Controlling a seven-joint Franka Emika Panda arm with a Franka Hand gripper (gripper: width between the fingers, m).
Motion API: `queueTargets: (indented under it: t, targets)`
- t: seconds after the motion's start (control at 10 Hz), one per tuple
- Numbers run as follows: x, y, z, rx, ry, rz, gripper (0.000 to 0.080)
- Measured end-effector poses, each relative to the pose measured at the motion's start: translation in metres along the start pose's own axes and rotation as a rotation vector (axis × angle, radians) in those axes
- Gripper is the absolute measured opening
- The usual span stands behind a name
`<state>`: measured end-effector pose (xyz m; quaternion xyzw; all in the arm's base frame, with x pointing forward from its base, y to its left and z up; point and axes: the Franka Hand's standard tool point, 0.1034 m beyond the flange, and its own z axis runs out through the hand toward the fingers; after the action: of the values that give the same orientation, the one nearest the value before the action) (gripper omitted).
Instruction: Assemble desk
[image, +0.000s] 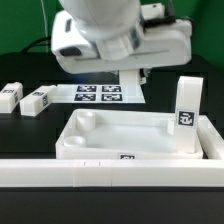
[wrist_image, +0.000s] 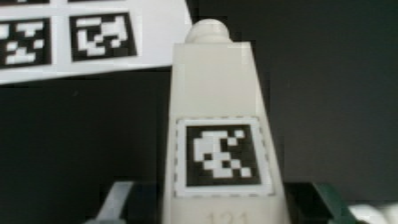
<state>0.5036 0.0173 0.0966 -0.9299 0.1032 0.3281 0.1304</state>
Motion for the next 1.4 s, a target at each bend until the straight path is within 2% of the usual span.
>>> queueTargets:
  t: [0.1,0.2,0.3,0.4,0.5,0.7,0.8,0.9,1.1,1.2,1.3,1.4]
  targets:
    - [0.001,0.0,-0.017,0.002,0.05,-0.028,0.0291]
    - [0.01,0.003,-0.036,0.002,0.128,-0.053,0.0291]
    - [0.012,0.004,-0.048,0.005,0.168,-0.059,0.0291]
    - [0.021,0.004,-0.052,0.0,0.269,-0.058,0.0291]
    - [0.018,0.005,-0.049,-0.004,0.309,-0.056,0.0291]
    - [0.025,0.007,-0.054,-0.018,0.469,-0.054,0.0291]
    - [0.026,0.009,-0.053,-0.023,0.509,-0.054,0.0291]
    - [0.036,0.014,-0.062,-0.045,0.612,-0.081,0.0291]
    - [0.042,0.016,-0.084,-0.059,0.723,-0.091,0.0291]
    - [0.05,0.017,-0.097,-0.077,0.813,-0.108,0.0291]
    - [0.054,0.019,-0.1,-0.088,0.896,-0.104,0.0291]
    - [0.053,0.02,-0.095,-0.095,0.913,-0.104,0.0291]
